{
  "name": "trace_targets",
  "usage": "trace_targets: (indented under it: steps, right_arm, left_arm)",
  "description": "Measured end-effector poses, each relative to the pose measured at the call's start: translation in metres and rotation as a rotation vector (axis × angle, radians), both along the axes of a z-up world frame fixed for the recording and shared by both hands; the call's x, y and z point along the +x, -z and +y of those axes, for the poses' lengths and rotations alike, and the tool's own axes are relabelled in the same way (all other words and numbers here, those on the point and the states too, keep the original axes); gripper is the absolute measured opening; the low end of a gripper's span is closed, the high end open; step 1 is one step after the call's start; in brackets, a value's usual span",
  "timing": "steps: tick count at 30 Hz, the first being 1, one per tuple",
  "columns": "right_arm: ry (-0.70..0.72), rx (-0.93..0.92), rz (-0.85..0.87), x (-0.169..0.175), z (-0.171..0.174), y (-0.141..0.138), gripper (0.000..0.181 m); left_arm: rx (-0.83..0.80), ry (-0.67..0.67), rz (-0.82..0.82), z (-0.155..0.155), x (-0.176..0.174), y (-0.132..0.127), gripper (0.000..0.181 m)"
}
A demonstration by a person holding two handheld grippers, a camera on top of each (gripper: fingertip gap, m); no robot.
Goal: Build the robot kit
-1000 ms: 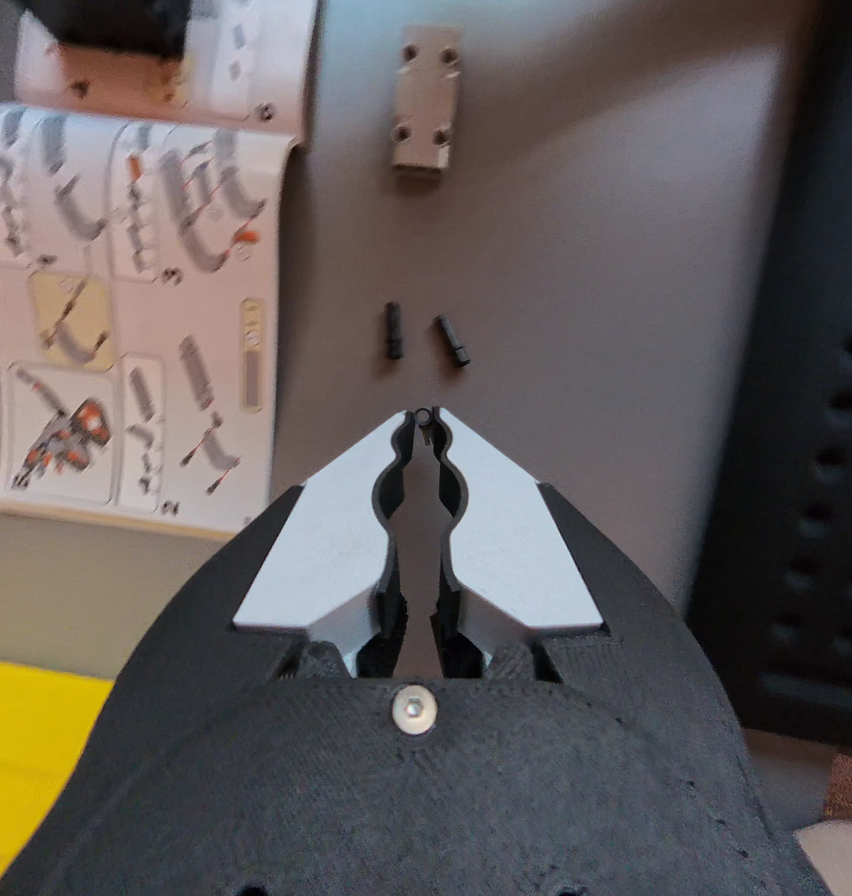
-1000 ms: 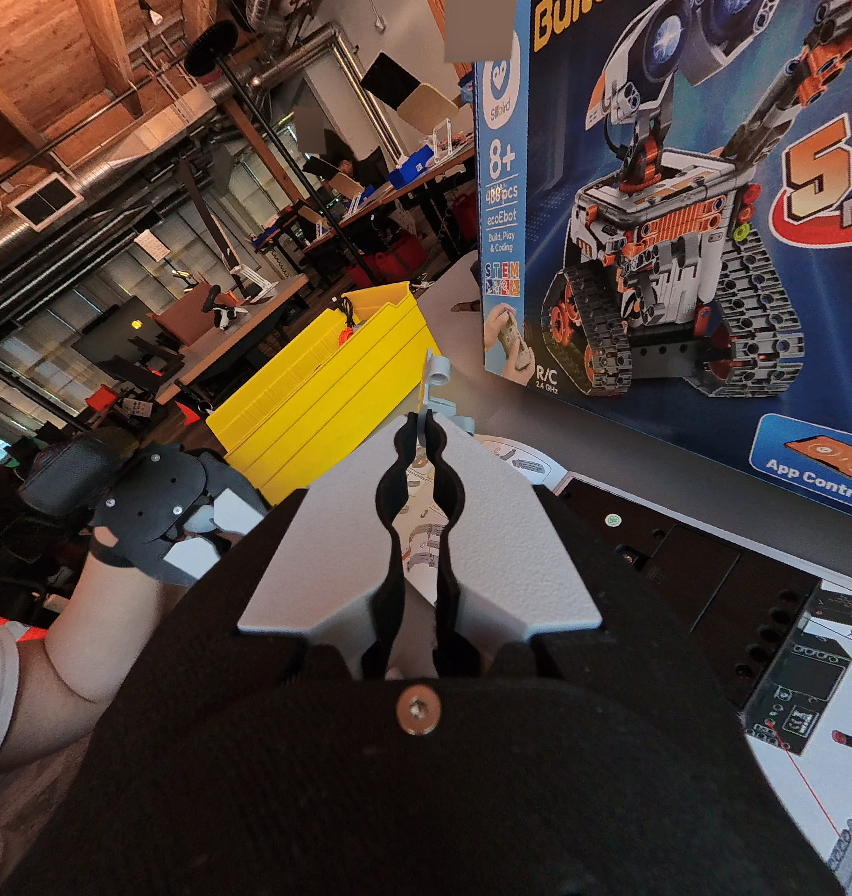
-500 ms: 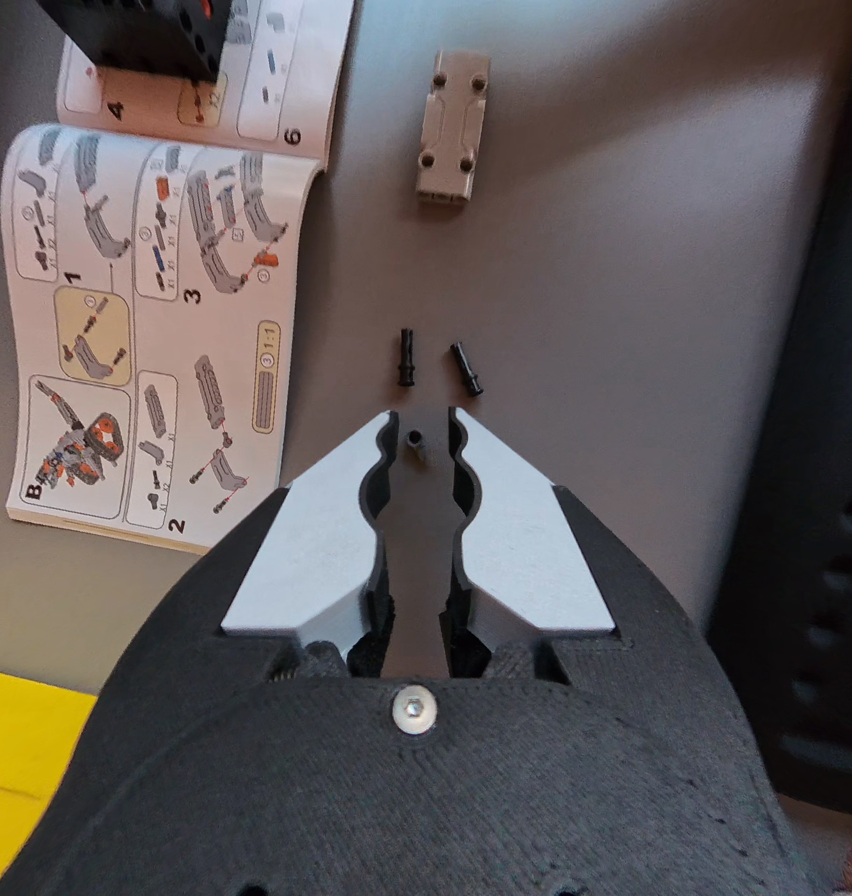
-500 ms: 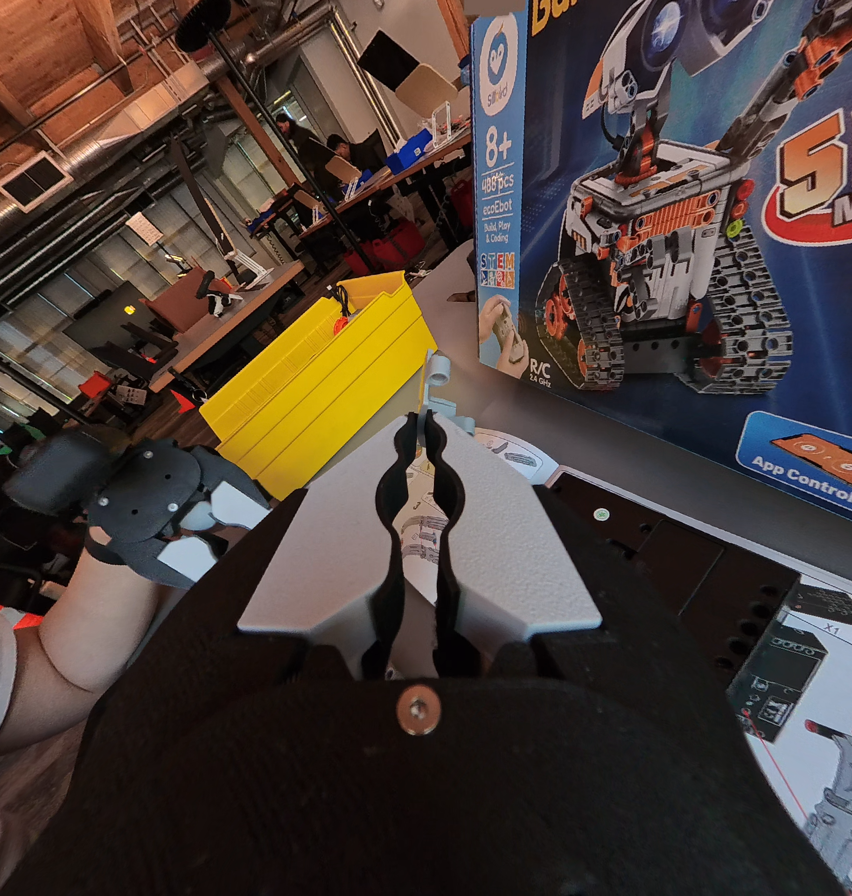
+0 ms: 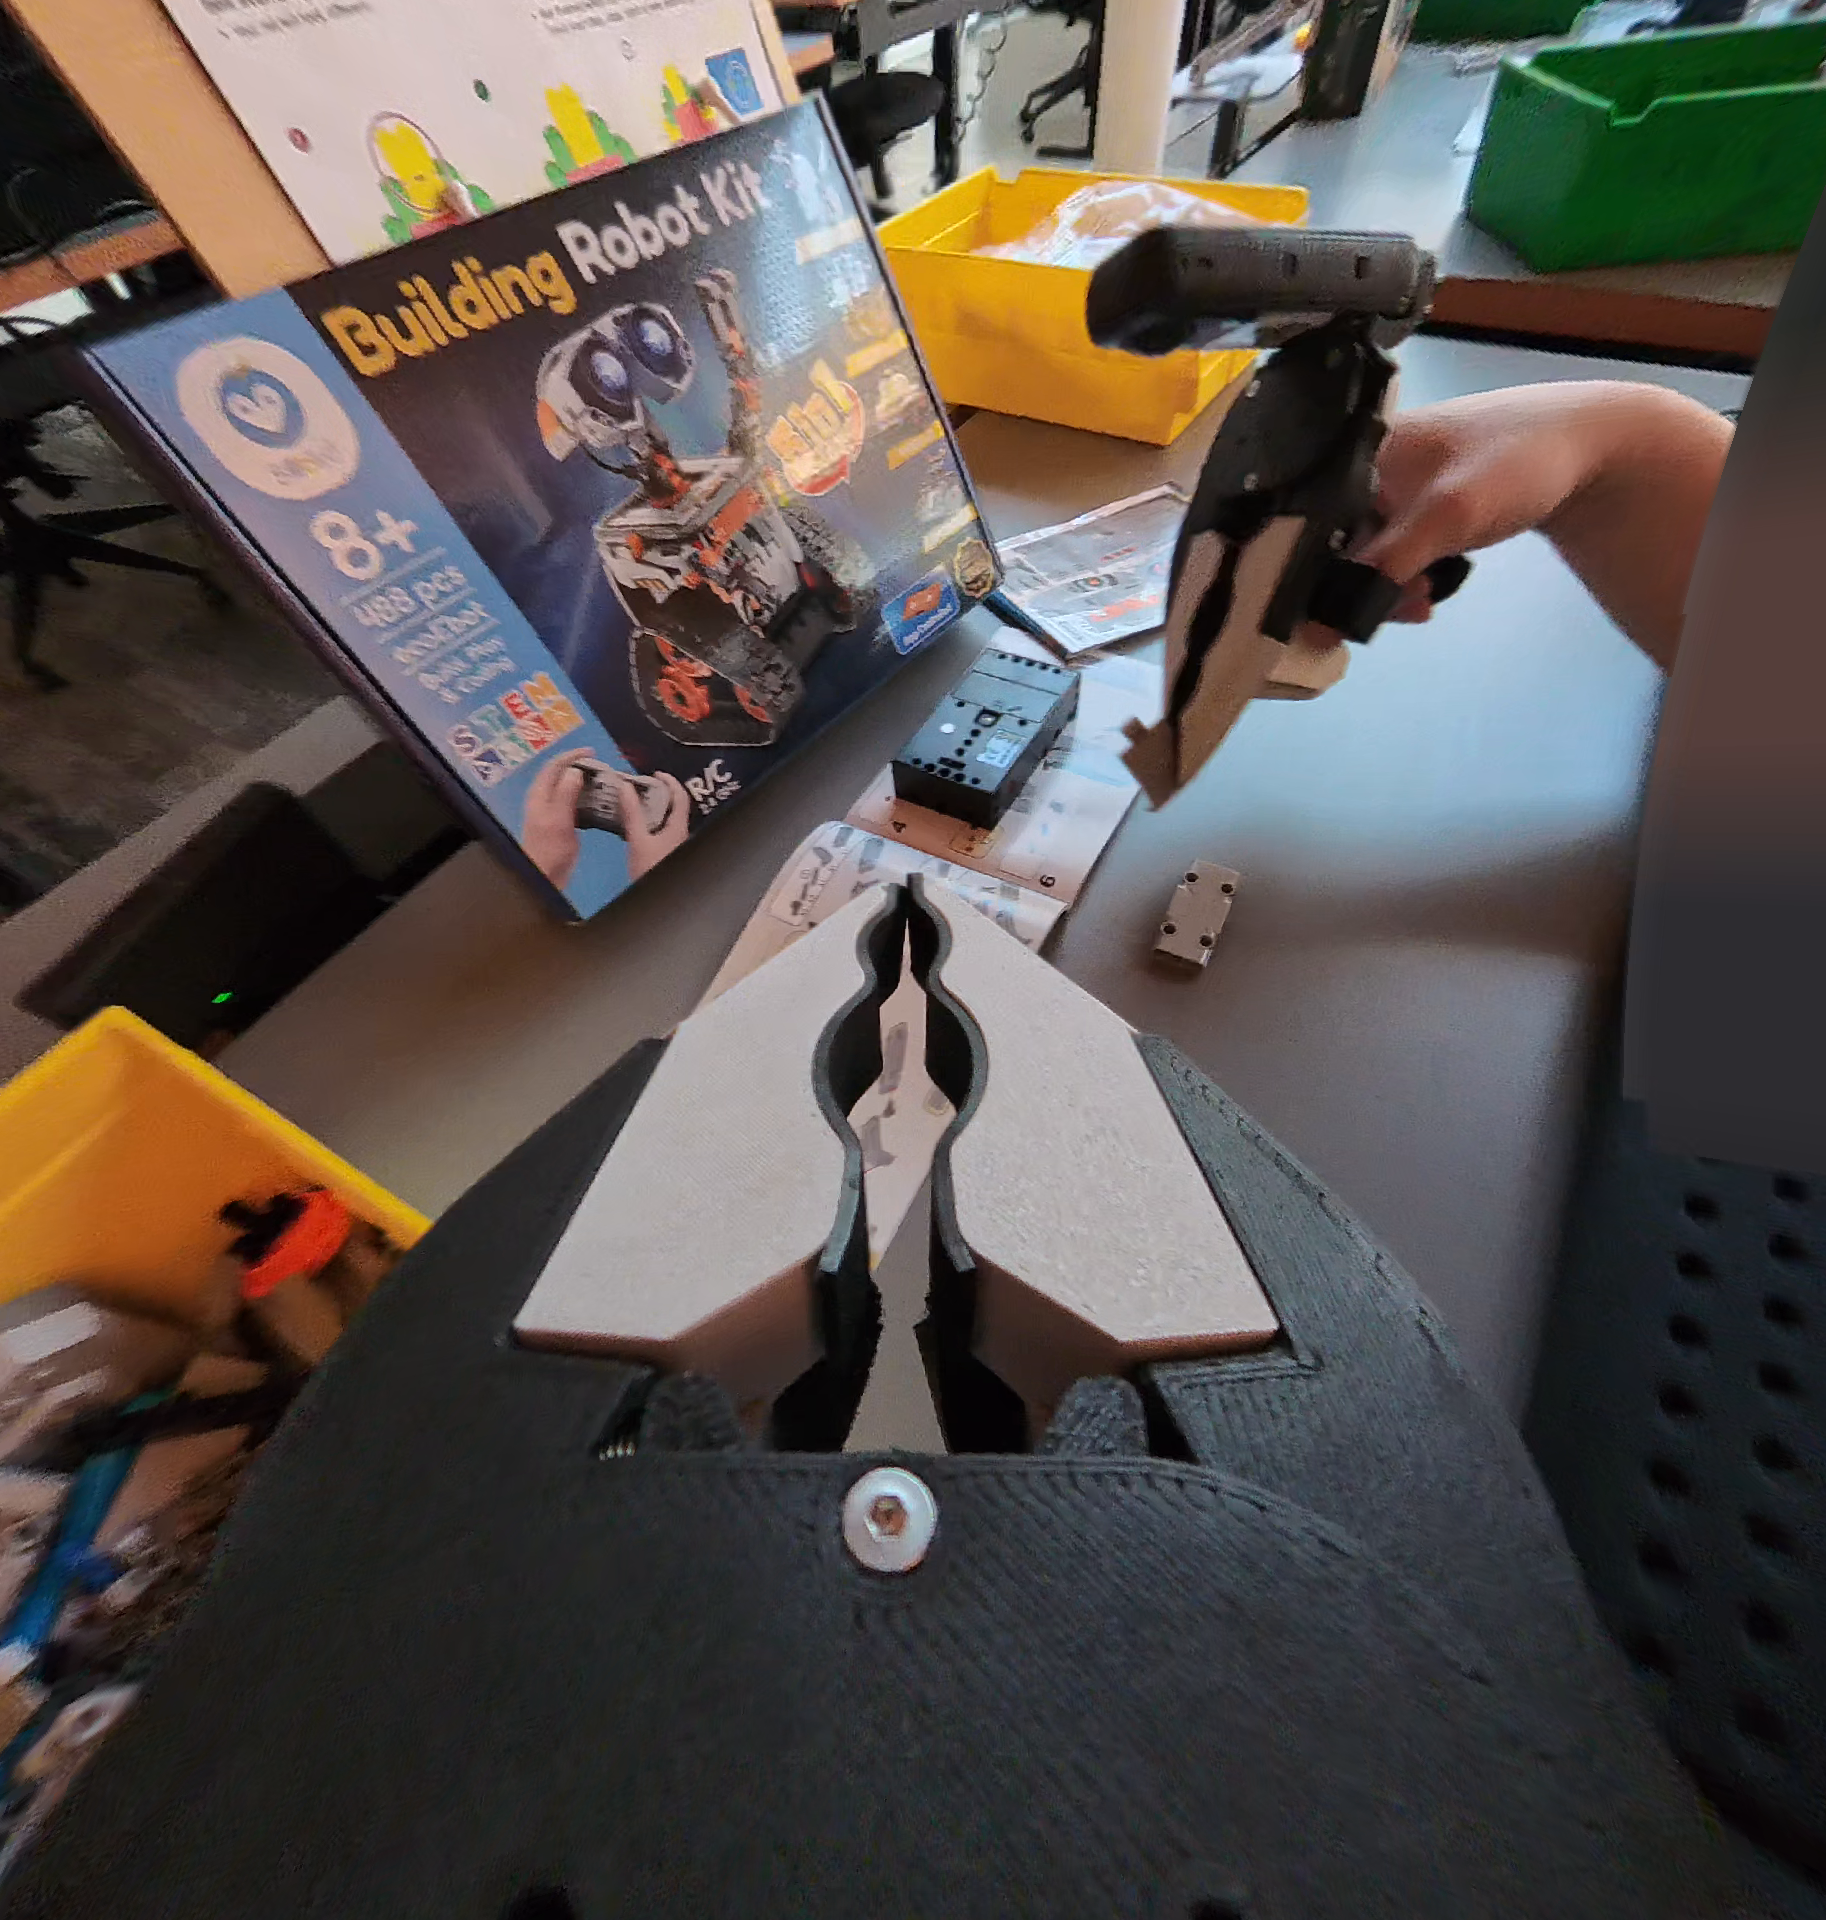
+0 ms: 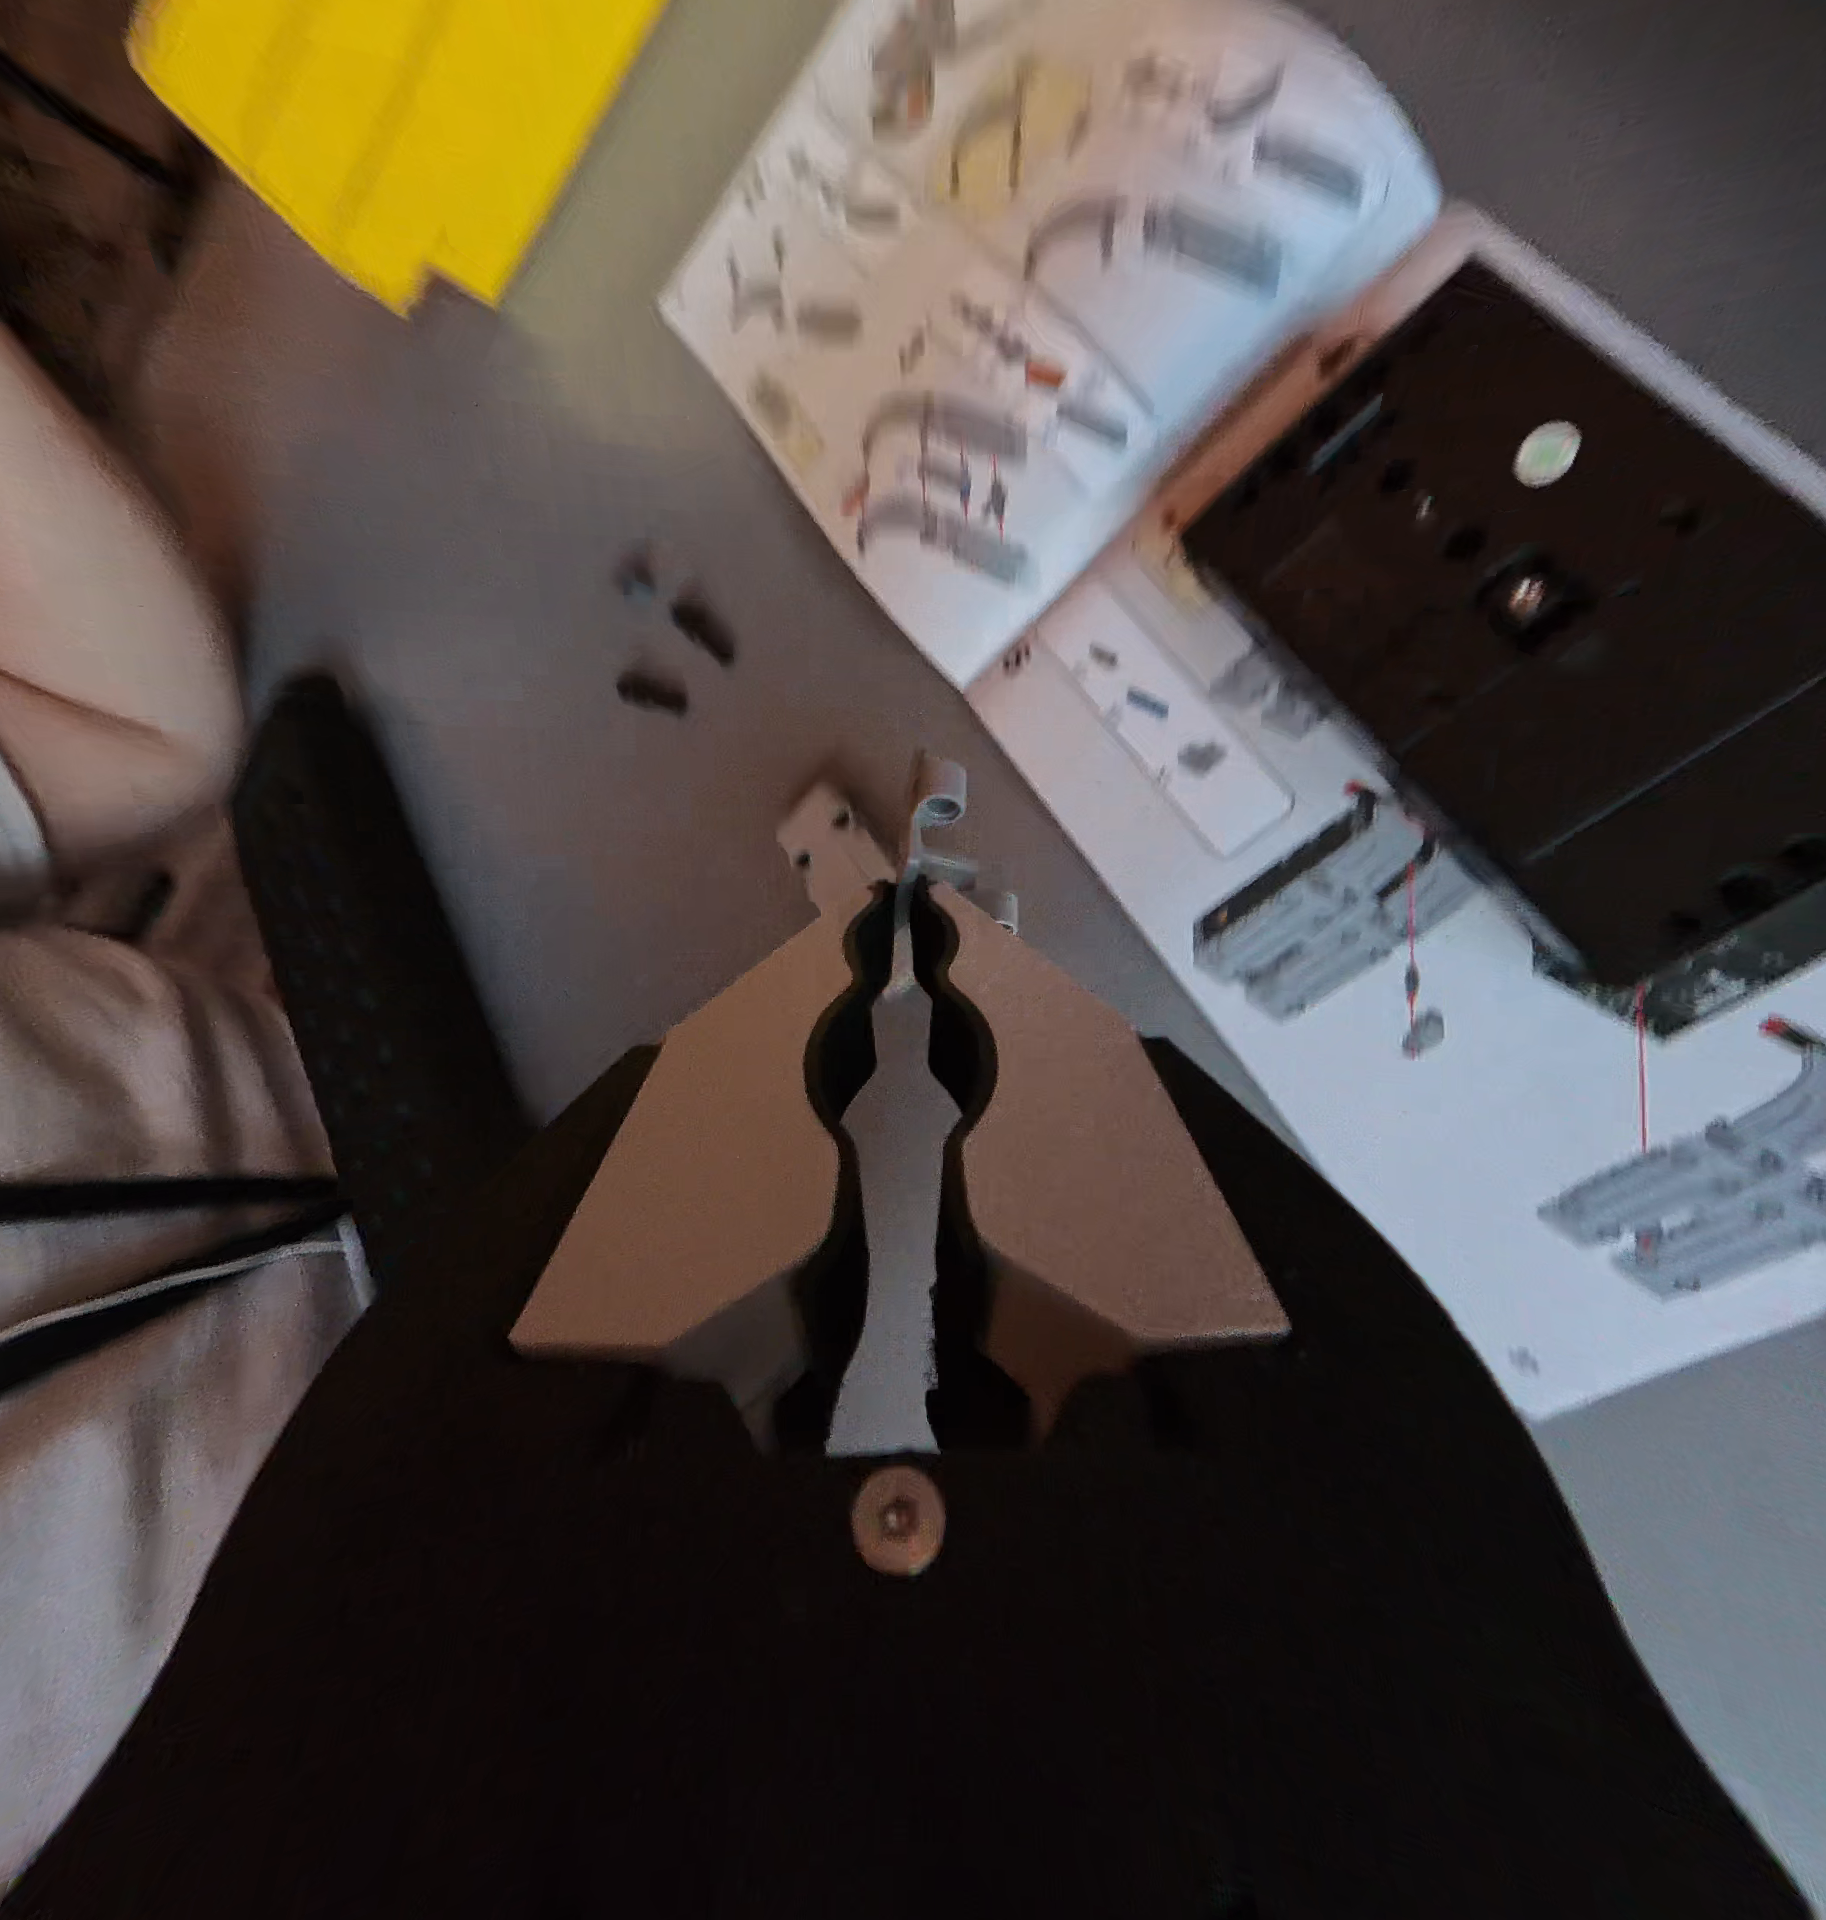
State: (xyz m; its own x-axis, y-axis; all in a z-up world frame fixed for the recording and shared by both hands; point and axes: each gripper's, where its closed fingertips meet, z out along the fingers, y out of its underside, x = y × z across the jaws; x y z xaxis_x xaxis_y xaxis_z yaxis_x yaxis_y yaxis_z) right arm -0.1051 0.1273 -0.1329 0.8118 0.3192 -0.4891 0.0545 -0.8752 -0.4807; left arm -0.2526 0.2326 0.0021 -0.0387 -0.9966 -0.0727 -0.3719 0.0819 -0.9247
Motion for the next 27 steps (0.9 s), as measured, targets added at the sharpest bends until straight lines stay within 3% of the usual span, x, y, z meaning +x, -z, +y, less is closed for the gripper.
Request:
trace_targets:
  steps: [5,11,16,22,27]
  right_arm:
    - [-0.078,-0.169,-0.228,0.001,-0.033,0.022,0.002]
    - [-0.088,-0.252,-0.362,0.002,-0.049,0.03,0.002]
    - [-0.075,-0.249,-0.396,-0.001,-0.047,0.031,0.003]
    - [-0.079,-0.249,-0.378,-0.008,-0.04,0.035,0.006]
    - [-0.05,-0.278,-0.333,-0.007,-0.042,0.035,0.01]
  left_arm:
    - [0.161,-0.117,0.222,0.02,-0.007,-0.02,0.0]
    - [0.158,-0.167,0.264,0.022,-0.006,-0.042,0.0]
    - [0.149,-0.289,0.284,0.042,-0.024,-0.044,0.0]
    - [0.209,-0.286,0.344,0.05,-0.031,-0.038,0.0]
    - [0.164,-0.343,0.397,0.071,-0.045,-0.027,0.0]
